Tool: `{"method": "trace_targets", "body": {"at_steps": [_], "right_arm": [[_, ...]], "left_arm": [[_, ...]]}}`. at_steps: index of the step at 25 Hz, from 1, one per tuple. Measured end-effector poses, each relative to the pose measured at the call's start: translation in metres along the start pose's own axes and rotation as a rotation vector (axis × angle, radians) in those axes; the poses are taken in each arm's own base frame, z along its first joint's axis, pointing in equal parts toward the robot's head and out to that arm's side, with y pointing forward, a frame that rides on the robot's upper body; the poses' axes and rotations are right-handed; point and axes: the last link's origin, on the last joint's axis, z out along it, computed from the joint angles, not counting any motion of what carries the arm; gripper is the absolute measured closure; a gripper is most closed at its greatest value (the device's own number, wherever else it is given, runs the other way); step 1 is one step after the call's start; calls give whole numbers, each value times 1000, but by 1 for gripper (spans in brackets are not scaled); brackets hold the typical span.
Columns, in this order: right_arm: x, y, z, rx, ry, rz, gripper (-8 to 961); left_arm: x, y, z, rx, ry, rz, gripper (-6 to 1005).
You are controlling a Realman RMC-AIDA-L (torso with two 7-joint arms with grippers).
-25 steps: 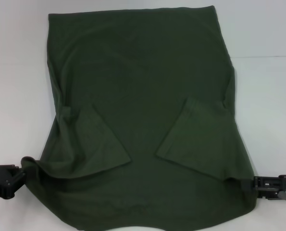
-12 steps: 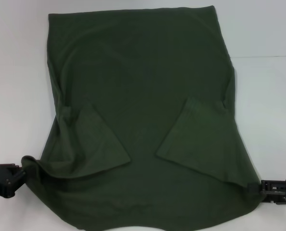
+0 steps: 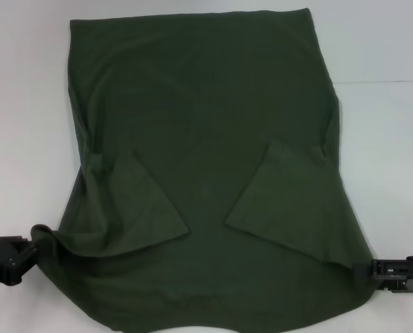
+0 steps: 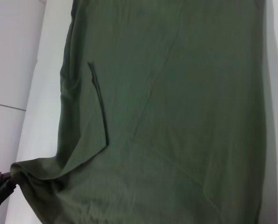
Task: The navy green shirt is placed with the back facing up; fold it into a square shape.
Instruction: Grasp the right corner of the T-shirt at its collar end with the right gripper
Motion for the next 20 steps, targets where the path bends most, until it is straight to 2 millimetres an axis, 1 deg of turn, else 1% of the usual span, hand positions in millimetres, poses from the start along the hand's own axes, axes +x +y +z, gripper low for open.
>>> {"method": "trace_targets", "body": {"at_steps": [7, 13, 16, 20], "right_arm": [[-1, -2, -1, 13, -19, 4, 229], [-1, -4, 2, 26, -7, 4, 470], [1, -4, 2, 28, -4, 7, 688], [3, -6, 0, 29, -12, 9, 774]], "left_arm": [[0, 0, 0, 1, 0, 1, 985], [0, 0, 0, 1, 0, 1, 984], [1, -1, 0, 0, 0, 2, 984], [1, 0, 0, -1, 0, -1, 984]]}}
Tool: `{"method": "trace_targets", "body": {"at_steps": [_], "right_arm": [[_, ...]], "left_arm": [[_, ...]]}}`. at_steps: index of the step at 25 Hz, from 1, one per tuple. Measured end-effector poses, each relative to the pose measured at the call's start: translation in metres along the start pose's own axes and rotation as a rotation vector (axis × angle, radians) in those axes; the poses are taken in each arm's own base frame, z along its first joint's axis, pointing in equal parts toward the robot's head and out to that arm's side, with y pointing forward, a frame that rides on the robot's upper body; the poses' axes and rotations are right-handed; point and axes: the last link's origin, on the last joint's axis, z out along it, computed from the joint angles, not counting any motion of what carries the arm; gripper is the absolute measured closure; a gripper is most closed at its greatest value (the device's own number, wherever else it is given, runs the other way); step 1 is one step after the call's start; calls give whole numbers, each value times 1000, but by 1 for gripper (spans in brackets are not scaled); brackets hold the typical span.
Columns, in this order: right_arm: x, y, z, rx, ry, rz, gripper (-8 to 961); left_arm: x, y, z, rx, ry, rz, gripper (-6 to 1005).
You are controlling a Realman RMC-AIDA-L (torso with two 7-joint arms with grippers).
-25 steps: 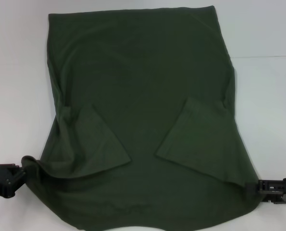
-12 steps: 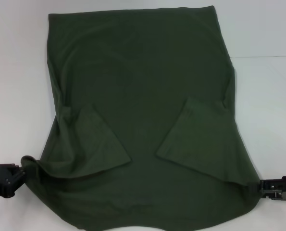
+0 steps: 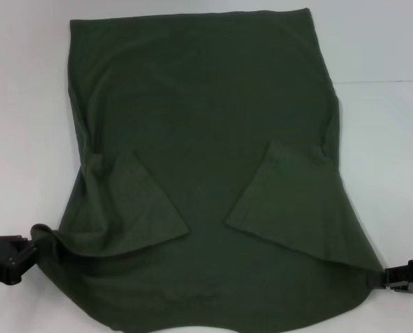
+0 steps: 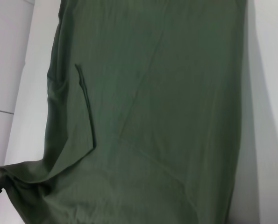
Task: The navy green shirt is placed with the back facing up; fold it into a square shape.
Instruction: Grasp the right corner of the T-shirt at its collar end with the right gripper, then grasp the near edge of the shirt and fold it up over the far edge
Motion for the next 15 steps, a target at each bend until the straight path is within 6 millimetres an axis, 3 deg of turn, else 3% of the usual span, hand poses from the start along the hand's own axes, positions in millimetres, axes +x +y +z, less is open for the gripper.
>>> {"method": "trace_targets", "body": {"at_steps": [6, 15], "right_arm": [[5, -3, -5, -11, -31, -26, 903], [20, -9, -26, -68, -128, -78, 908]], "left_arm": [[0, 3, 0, -18, 1, -52, 984], [-8, 5, -9, -25, -10, -197, 985]]}}
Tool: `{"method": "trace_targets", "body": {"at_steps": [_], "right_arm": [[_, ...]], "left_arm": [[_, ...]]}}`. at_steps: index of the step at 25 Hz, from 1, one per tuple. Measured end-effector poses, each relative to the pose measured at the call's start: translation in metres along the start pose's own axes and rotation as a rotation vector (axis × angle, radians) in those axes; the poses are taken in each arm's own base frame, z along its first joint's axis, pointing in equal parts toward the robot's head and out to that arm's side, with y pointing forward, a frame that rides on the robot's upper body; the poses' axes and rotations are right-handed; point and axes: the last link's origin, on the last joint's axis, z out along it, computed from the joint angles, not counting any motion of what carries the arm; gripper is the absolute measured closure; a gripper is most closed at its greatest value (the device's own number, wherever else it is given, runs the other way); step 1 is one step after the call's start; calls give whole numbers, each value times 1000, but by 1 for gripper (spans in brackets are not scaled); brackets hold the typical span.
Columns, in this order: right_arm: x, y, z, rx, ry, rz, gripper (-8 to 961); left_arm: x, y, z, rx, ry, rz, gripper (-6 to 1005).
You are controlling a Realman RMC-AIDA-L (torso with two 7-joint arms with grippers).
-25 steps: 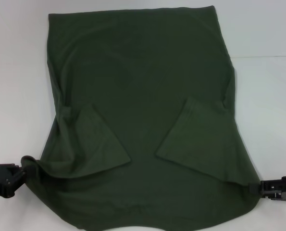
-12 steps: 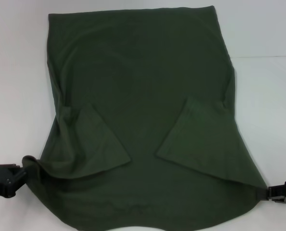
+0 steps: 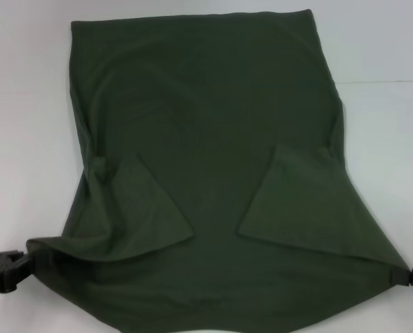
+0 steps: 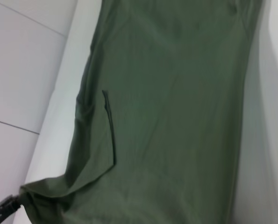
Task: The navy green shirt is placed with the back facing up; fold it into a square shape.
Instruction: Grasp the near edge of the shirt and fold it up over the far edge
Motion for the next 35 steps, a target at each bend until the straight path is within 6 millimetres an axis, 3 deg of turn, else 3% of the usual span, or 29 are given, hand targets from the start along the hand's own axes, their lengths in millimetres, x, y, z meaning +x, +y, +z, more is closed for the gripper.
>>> {"method": "trace_targets", "body": {"at_steps": [8, 14, 35], "right_arm": [[16, -5, -18, -12, -63, -40, 906], [28, -4, -25, -33, -66, -59, 905], [69, -12, -58, -17, -131, -40, 900]], "left_arm": [[-17, -1, -11, 25, 16, -77, 985], [-30, 12, -17, -52, 7, -92, 984], [-42, 35, -19, -206, -13, -132, 984]]}}
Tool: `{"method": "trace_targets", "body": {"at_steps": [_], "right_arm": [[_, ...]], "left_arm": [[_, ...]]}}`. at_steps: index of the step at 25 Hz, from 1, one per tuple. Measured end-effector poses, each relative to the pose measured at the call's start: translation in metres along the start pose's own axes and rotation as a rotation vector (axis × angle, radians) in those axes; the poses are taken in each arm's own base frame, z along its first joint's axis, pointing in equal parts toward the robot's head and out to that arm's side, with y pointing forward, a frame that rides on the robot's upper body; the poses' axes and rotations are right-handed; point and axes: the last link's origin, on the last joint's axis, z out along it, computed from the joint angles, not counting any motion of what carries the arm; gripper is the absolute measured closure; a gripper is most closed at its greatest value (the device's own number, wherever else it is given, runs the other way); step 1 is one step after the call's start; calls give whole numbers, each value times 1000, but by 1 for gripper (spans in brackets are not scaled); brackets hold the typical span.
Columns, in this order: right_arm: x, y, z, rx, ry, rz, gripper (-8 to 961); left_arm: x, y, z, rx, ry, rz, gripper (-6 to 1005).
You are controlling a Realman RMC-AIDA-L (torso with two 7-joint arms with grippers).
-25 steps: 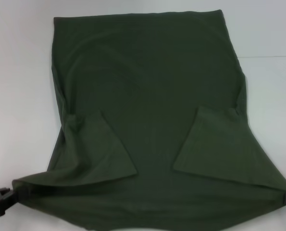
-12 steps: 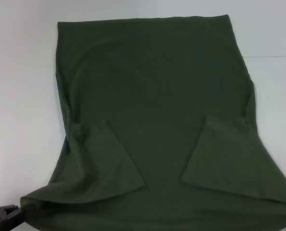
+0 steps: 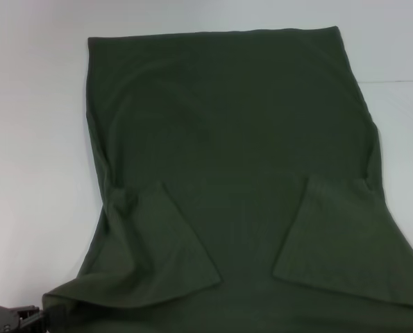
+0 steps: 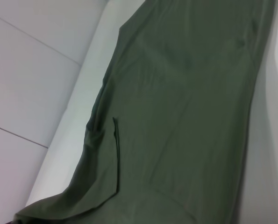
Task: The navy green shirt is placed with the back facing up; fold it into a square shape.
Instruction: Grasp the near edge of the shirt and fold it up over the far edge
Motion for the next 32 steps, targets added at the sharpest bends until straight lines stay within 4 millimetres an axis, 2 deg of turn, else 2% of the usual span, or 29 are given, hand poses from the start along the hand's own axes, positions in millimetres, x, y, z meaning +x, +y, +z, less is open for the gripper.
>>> {"method": "trace_targets", "body": {"at_steps": [3, 7, 12, 15, 19, 24, 28, 32], "right_arm": [[-1, -1, -3, 5, -17, -1, 899], [-17, 0, -2, 1, -85, -24, 898], [-65, 6, 5, -20, -216, -95, 897], [-100, 12, 13, -38, -291, -142, 896], [-145, 17, 30, -12, -391, -189, 895], [-194, 21, 54, 61, -480, -223, 894], [-222, 24, 84, 140, -483, -253, 893], [-235, 25, 117, 223, -487, -279, 892]], "left_arm": [[1, 1, 1, -11, 2, -1, 984], [19, -2, 9, -24, 26, 25, 984], [70, -12, 21, -28, 83, 95, 984], [112, -17, 35, -32, 111, 155, 984], [156, -22, 60, -1, 147, 200, 984], [199, -26, 89, 80, 241, 239, 984], [218, -26, 114, 139, 300, 268, 985], [225, -30, 142, 235, 360, 310, 985]]}}
